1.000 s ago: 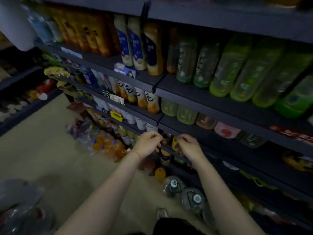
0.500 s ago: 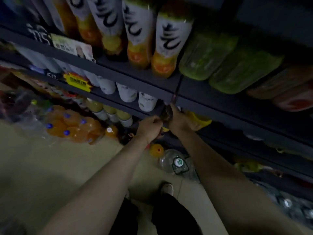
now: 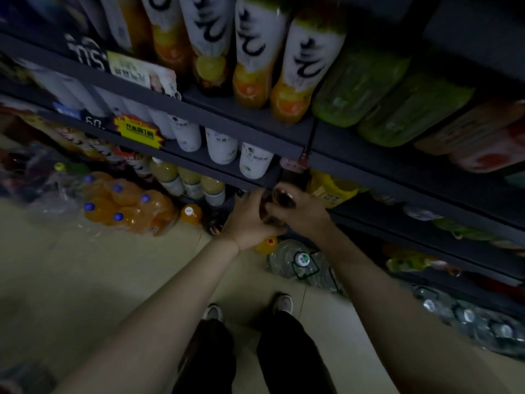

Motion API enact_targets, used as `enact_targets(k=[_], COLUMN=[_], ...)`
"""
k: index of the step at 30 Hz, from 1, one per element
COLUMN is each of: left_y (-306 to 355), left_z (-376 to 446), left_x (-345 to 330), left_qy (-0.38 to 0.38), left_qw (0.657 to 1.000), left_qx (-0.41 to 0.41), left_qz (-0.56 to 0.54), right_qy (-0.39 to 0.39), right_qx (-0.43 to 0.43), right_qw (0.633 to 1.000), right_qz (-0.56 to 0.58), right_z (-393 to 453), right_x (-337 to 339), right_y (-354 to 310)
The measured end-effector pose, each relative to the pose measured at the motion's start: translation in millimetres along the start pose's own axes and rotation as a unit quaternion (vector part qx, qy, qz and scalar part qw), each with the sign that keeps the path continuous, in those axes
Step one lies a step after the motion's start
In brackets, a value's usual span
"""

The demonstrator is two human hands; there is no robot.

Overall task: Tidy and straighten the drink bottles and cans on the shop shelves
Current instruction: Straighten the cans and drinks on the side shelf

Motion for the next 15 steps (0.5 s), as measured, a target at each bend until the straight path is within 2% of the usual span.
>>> enact_targets(k=[5, 8, 11, 15], left_y=[102.7, 188.8, 282.8, 423.2], left_z=[-67.4, -99.8, -122.6, -165.9], left_x=[37.0, 56.6, 68.1, 75.7], left_qy=[0.004, 0.011, 0.027, 0.015], left_qw=[0.996, 0.981, 0.952, 0.909], left_qx=[-0.038, -0.088, -0.152, -0.296], left_qz=[-0.080, -0.175, -0.266, -0.292], right_qy=[-0.007, 0.060, 0.128, 0.193], right_qx=[0.013, 0.046, 0.103, 0.220], right_qw=[0.999, 0.991, 0.969, 0.925], right_qz=[0.047, 0.108, 0.187, 0.242], right_z=[-102.7, -162.2, -223.7, -302.5], right_x=[75.5, 142.3, 211.9, 300.2], right_y=[-74.2, -106.3, -133.4, -162.4])
Point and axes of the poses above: each hand's wrist, its own z-axis towards the middle knuckle, its own x-axis out of the back of the hand, y = z × x, the point moved 4 cm from there along z, towards the middle knuckle, and after that the axes turned 6 degrees about -x, right-handed, at the moved point
